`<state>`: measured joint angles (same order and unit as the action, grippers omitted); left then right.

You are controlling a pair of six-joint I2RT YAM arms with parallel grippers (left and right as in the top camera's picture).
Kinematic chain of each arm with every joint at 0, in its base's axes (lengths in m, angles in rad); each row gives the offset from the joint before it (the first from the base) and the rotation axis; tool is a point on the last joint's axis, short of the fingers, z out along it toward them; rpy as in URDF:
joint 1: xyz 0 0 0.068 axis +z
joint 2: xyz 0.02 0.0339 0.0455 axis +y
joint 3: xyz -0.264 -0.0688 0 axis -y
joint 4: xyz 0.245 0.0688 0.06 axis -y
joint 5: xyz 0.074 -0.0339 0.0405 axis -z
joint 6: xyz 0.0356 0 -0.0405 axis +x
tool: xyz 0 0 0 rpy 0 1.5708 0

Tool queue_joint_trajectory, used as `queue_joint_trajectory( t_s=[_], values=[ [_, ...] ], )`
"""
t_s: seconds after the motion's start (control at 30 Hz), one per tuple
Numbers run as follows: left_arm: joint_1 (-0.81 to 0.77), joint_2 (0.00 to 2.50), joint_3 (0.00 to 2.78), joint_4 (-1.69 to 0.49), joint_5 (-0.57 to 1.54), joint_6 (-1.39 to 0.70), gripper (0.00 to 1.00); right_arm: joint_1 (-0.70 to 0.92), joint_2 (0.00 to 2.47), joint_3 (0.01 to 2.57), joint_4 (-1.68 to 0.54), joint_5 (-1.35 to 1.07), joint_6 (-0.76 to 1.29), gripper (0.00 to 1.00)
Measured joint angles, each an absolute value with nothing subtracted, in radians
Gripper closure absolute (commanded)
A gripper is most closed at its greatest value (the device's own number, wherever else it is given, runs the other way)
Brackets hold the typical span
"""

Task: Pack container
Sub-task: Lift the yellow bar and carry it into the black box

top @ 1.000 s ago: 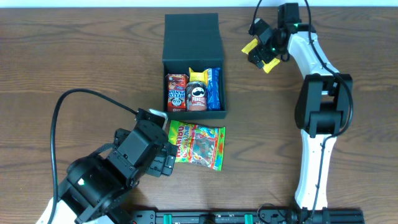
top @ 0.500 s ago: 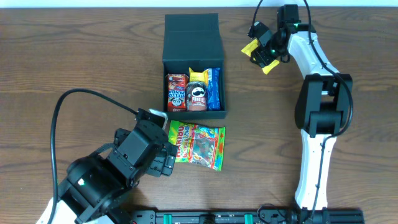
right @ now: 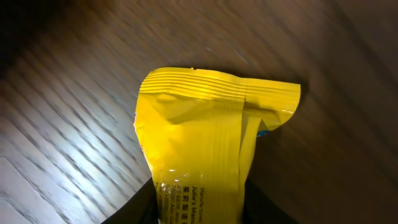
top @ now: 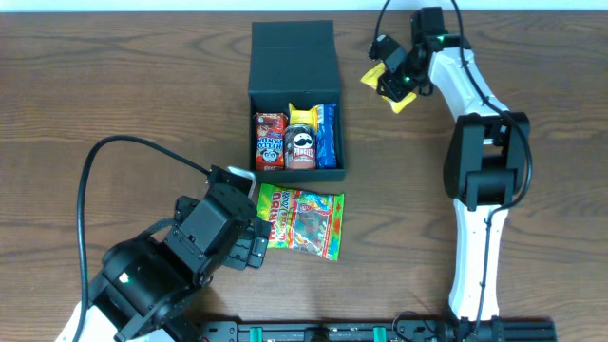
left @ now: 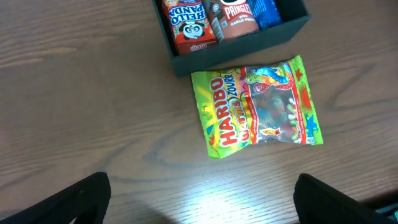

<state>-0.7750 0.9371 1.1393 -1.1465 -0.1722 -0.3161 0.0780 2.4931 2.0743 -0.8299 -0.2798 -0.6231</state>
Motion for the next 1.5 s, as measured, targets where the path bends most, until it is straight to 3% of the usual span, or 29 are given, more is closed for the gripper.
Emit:
queue_joint_trajectory(
  t_s=[0.4, 1.13, 1.37, 1.5],
  values=[
    [-0.775, 0.937, 1.139, -1.147, -0.172, -0.316, 0.05, 0.086, 2.457, 2.074, -0.871, -0.276, -0.570, 0.76],
    [-0.775, 0.937, 1.139, -1.147, -0.172, -0.316, 0.05, 0.198, 2.100, 2.074, -0.996, -0.273, -0.412, 0.85],
    [-0.775, 0.937, 1.139, -1.147, -0.172, -0.316, 0.05, 0.295, 2.032, 2.061, -1.049, -0.242, -0.365, 0.82],
    [-0.775, 0.937, 1.139, -1.146, -0.172, -0.316, 0.05, 0.353, 1.944, 1.929, -0.962, -0.200, -0.332, 0.77]
  ],
)
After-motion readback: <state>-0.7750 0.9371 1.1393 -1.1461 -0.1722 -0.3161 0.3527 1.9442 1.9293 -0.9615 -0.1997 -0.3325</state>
